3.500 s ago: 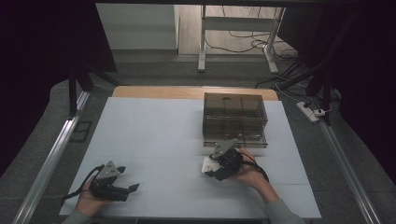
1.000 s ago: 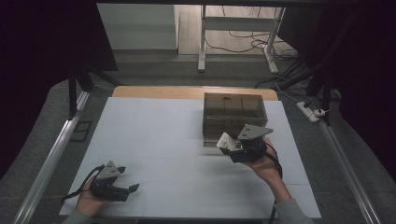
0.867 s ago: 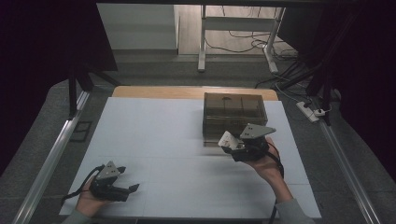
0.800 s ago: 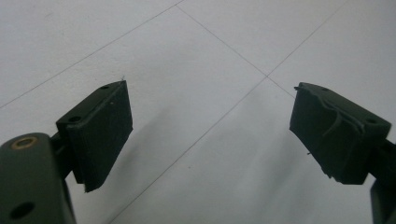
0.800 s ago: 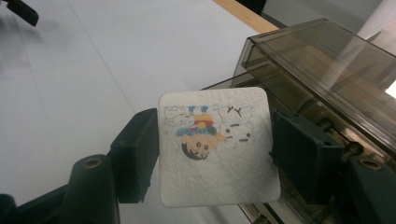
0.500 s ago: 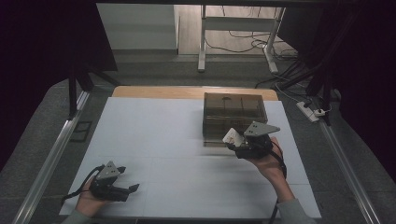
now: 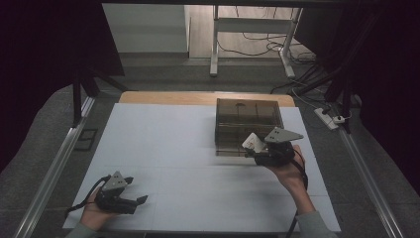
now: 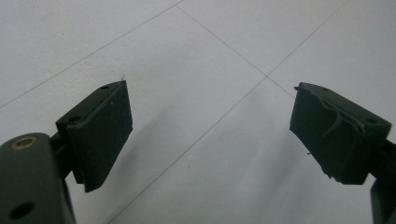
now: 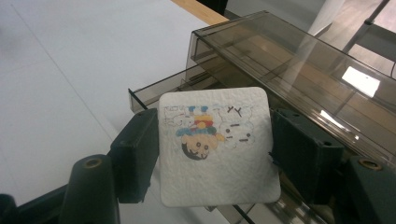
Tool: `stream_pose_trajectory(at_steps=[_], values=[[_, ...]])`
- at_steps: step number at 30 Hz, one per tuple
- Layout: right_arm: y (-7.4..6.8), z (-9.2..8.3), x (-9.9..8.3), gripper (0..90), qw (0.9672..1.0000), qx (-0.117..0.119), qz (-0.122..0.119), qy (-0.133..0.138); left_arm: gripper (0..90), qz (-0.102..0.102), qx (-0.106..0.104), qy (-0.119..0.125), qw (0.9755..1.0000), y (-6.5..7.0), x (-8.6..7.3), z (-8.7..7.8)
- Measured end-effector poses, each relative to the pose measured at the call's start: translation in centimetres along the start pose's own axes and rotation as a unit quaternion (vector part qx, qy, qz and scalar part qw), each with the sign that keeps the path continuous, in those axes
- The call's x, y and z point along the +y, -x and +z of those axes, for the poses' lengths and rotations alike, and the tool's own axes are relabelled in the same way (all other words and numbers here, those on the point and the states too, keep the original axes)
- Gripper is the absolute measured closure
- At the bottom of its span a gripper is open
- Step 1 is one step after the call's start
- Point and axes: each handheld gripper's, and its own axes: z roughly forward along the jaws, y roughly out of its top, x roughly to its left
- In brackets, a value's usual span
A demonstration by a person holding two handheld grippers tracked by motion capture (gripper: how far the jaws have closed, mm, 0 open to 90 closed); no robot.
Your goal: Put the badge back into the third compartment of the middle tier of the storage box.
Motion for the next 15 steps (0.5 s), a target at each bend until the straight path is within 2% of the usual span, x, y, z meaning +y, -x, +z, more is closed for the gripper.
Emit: stream_pose_trajectory(at_steps=[15], values=[[1.4, -0.8, -0.6, 32.9, 0.9984, -0.052, 0.021, -0.007, 13.2, 0.001, -0.001, -0.001, 1.0, 0.0, 0.0, 0.0]])
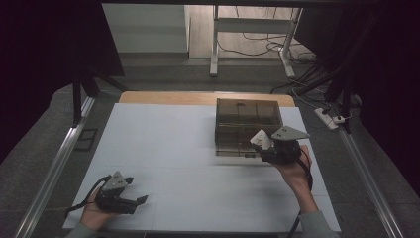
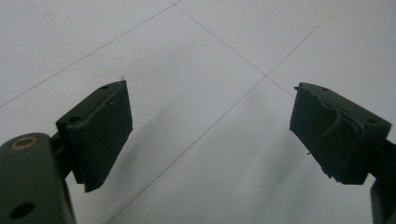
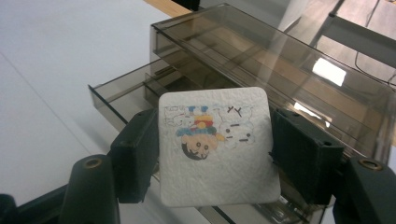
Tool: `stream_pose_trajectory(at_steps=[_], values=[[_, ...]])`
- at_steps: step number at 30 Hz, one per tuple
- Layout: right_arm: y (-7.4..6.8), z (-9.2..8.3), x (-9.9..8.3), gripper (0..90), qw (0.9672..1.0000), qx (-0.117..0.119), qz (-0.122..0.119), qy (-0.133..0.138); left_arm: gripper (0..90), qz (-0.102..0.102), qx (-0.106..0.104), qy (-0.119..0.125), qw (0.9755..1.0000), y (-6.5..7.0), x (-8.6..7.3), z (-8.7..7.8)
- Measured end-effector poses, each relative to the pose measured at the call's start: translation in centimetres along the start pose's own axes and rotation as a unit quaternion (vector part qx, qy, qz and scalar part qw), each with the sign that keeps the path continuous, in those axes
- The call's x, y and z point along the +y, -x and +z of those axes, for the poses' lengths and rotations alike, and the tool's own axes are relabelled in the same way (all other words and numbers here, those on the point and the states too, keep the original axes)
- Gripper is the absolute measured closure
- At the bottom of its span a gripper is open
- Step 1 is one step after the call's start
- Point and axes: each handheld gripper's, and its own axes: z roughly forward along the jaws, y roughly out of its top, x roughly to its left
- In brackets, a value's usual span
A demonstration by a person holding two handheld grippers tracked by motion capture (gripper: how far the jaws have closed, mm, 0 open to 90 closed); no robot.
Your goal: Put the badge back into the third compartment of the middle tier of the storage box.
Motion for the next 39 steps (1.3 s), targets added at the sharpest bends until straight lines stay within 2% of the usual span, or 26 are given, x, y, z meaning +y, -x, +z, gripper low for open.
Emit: stream_pose_trajectory(at_steps=[3, 17, 28, 39], values=[[0.4, -0.1, -0.2, 32.9, 0.9999, -0.013, 0.004, -0.003, 13.2, 0.0, 0.001, 0.0, 1.0, 0.0, 0.0, 0.0], [1.3, -0.3, -0.8, 32.9, 0.9991, -0.037, 0.014, -0.014, 13.3, 0.001, 0.002, -0.003, 1.0, 0.0, 0.0, 0.0], [2.3, -0.4, -1.3, 32.9, 0.9972, -0.061, 0.038, -0.02, 13.4, 0.0, 0.001, -0.003, 1.0, 0.0, 0.0, 0.1], [2.6, 0.3, -2.0, 32.8, 0.9946, -0.071, 0.055, -0.051, 13.4, 0.001, 0.001, -0.004, 1.0, 0.0, 0.0, 0.1]])
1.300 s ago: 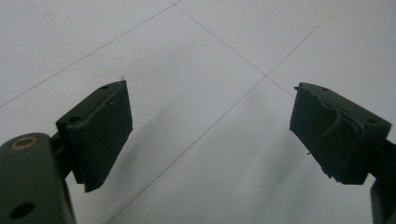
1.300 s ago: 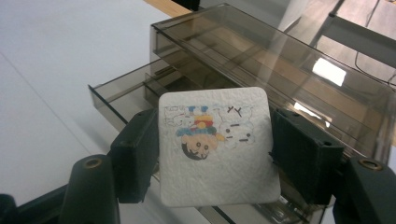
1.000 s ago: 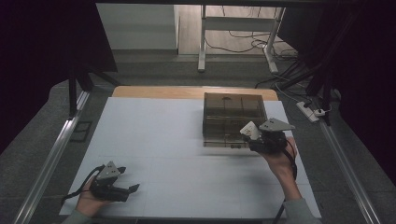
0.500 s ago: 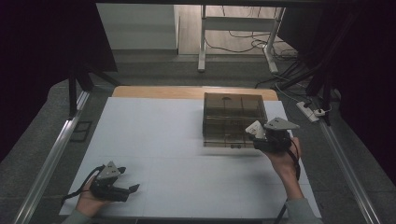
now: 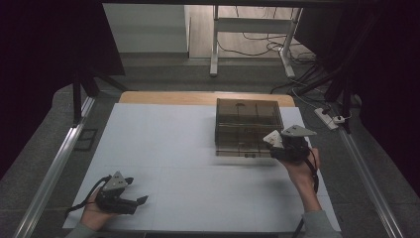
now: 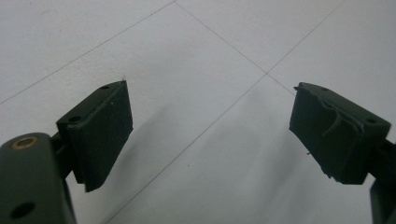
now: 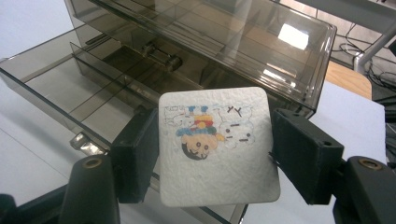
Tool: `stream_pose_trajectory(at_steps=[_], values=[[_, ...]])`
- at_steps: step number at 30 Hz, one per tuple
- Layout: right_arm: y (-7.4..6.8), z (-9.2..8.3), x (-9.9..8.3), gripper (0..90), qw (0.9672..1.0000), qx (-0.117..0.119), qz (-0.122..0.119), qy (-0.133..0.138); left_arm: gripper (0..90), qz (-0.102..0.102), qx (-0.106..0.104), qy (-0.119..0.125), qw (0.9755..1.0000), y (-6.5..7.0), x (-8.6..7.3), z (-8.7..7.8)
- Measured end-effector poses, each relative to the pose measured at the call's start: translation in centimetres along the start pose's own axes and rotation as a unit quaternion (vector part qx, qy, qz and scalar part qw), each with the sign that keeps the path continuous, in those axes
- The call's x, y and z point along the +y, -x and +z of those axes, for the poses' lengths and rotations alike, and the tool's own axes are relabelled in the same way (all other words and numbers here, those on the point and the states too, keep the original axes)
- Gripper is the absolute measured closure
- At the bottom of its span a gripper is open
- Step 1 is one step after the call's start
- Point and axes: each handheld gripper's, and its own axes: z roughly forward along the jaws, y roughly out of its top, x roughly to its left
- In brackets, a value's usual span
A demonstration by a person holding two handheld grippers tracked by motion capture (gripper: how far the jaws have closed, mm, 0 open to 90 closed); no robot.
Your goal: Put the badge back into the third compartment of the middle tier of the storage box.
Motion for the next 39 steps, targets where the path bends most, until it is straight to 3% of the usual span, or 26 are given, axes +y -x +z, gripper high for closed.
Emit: stream_pose_trajectory(at_steps=[10, 12, 15, 29, 35, 36, 37, 38, 39], values=[[-0.1, 0.7, -0.3, 32.2, 0.9998, 0.004, 0.008, -0.016, 13.4, 0.0, 0.0, 0.0, 1.0, 0.0, 0.0, 0.0], [-0.3, 1.1, -0.3, 22.2, 0.9996, -0.001, 0.009, -0.028, 13.4, 0.0, -0.001, 0.0, 1.0, 0.0, 0.0, 0.0], [-0.4, 1.2, -0.3, 21.8, 0.9996, 0.001, 0.008, -0.028, 13.4, 0.0, -0.001, 0.001, 1.0, 0.0, 0.0, 0.0], [-0.7, 0.5, 0.0, 25.1, 0.9999, 0.012, 0.004, 0.0, 13.4, 0.0, 0.0, 0.001, 1.0, 0.0, 0.0, 0.0], [-1.2, 0.0, 0.3, 45.3, 0.9989, 0.039, -0.006, 0.024, 13.4, 0.0, 0.0, 0.001, 1.0, 0.0, 0.0, -0.1], [-1.3, -0.1, 0.4, 51.0, 0.9986, 0.046, -0.008, 0.027, 13.4, 0.0, 0.0, 0.002, 1.0, 0.0, 0.0, 0.0], [-1.4, -0.2, 0.5, 65.3, 0.9974, 0.063, -0.008, 0.033, 13.4, 0.0, 0.0, 0.001, 1.0, 0.0, 0.0, 0.0], [-1.4, -0.2, 0.5, 65.3, 0.9974, 0.063, -0.008, 0.033, 13.4, 0.0, 0.0, 0.002, 1.0, 0.0, 0.0, -0.1], [-1.4, 0.0, 0.6, 80.1, 0.9964, 0.079, -0.009, 0.031, 13.4, -0.001, 0.0, 0.002, 1.0, 0.0, 0.0, -0.1]])
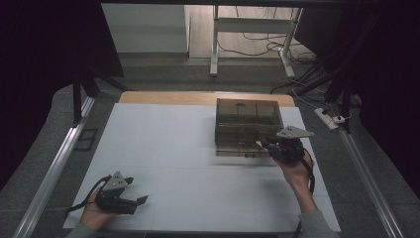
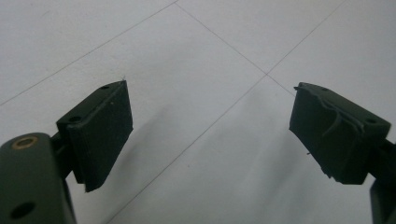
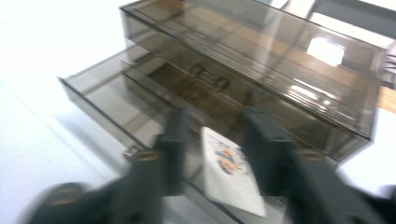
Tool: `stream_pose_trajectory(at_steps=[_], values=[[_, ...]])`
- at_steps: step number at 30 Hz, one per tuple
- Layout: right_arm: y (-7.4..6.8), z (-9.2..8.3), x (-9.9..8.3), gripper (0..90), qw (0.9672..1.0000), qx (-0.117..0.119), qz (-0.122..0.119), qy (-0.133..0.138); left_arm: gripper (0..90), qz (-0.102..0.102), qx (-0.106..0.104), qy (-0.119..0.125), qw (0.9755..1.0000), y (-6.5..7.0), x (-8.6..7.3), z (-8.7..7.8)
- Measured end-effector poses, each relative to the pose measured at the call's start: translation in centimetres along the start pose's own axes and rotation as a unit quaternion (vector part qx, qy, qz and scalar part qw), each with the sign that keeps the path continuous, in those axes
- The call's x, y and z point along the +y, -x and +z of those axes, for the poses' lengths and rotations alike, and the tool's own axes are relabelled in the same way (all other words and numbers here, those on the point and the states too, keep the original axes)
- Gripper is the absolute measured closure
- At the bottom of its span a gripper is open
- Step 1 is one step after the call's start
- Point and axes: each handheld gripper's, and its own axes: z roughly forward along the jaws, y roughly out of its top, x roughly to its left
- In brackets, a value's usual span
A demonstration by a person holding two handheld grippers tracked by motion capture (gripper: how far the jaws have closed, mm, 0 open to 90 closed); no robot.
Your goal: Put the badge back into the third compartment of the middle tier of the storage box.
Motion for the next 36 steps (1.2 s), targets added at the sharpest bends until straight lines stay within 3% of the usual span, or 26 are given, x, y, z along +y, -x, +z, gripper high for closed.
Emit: stream_pose_trajectory(at_steps=[1, 3, 10, 17, 23, 31, 34, 36], values=[[0.0, 0.1, 0.1, 86.3, 1.0, 0.006, -0.001, -0.005, 13.4, -0.001, 0.001, 0.001, 1.0, 0.0, 0.0, 0.0], [-0.1, 0.6, 0.2, 89.3, 0.9998, 0.014, -0.003, -0.015, 13.5, -0.003, 0.001, 0.002, 1.0, 0.0, 0.0, 0.0], [-0.5, 2.7, 0.7, 89.4, 0.999, 0.019, -0.011, -0.038, 13.6, -0.004, 0.002, 0.002, 1.0, 0.0, 0.0, 0.0], [-0.3, 4.7, 0.6, 89.4, 0.9975, -0.01, -0.019, -0.067, 13.5, -0.002, 0.002, -0.001, 1.0, 0.0, 0.0, 0.0], [0.4, 5.1, 0.2, 89.4, 0.9976, -0.018, -0.004, -0.067, 13.4, 0.0, 0.003, -0.002, 1.0, 0.0, 0.0, 0.1], [0.9, 5.1, -0.1, 89.4, 0.9966, -0.032, -0.006, -0.075, 13.4, 0.0, 0.003, -0.002, 1.0, 0.0, 0.0, 0.0], [1.1, 5.1, -0.3, 89.4, 0.9967, -0.03, -0.001, -0.075, 13.4, 0.0, 0.003, -0.002, 1.0, 0.0, 0.0, 0.0], [1.0, 4.8, -0.1, 89.4, 0.9978, -0.017, 0.001, -0.064, 13.3, 0.0, 0.003, -0.002, 1.0, 0.0, 0.0, 0.0]])
